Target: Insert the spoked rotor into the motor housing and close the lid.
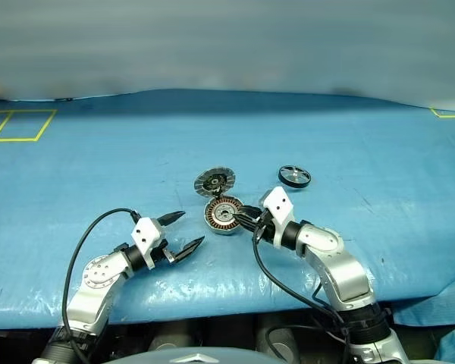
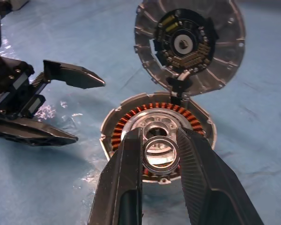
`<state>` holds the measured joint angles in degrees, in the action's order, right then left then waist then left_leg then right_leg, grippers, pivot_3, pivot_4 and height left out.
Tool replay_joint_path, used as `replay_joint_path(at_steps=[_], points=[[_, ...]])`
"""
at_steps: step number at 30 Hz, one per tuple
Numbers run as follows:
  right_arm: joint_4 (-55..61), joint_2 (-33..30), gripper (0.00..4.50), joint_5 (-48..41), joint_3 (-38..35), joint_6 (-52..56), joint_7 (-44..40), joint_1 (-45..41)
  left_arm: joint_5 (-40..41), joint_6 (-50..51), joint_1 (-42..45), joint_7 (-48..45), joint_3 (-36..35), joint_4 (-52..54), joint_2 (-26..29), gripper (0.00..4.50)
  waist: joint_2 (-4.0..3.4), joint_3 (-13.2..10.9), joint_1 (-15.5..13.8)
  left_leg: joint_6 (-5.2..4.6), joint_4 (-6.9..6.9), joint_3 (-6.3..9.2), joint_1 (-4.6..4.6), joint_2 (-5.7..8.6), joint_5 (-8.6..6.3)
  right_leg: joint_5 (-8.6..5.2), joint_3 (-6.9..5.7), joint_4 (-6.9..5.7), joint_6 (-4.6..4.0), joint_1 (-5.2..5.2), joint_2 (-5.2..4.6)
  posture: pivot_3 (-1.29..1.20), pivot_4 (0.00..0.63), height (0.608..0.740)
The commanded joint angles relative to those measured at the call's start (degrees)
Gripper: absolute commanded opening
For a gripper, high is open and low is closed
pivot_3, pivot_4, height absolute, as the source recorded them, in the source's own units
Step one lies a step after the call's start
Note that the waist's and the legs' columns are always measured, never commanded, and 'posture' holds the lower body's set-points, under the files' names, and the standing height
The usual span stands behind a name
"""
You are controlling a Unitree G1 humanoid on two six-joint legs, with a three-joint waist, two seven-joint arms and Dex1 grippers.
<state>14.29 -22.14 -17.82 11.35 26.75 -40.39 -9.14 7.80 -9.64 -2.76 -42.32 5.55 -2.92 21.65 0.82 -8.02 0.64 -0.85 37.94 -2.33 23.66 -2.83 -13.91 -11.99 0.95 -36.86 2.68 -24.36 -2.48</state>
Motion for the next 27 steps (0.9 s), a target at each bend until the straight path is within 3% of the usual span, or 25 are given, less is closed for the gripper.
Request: replay_joint_path(at_steps=[1,12,27], points=[[-4.67,1.10,1.00,3.93,4.46,-1.60,-0.80,-4.69,0.41,-3.30,0.22,0.55,-0.40,-0.33,-0.64,4.50,0.00,0.00,0.15,0.00,0.01,-0.07,-0.02,-0.04,0.00,0.00,0.00,-0.01,0.01,-0.03,0.01,0.00,0.150,0.740],[-13.47,6.74,1.00,7.29,6.38,-3.94,0.76,-10.26,1.52,-5.65,0.37,-0.27,-0.51,-2.24,-1.76,4.50,0.00,-0.01,0.05,0.00,0.00,-0.05,0.01,-0.06,0.00,0.11,0.00,-0.02,-0.13,-0.03,0.05,0.00,0.150,0.740],[-14.58,6.56,1.00,8.38,4.68,-5.41,0.58,-10.50,1.44,-6.67,-0.08,0.02,-0.10,-3.09,-2.02,4.50,0.00,-0.01,0.06,0.00,0.01,-0.06,0.00,-0.08,0.01,0.11,-0.01,-0.04,-0.13,-0.04,0.05,0.00,0.150,0.740]])
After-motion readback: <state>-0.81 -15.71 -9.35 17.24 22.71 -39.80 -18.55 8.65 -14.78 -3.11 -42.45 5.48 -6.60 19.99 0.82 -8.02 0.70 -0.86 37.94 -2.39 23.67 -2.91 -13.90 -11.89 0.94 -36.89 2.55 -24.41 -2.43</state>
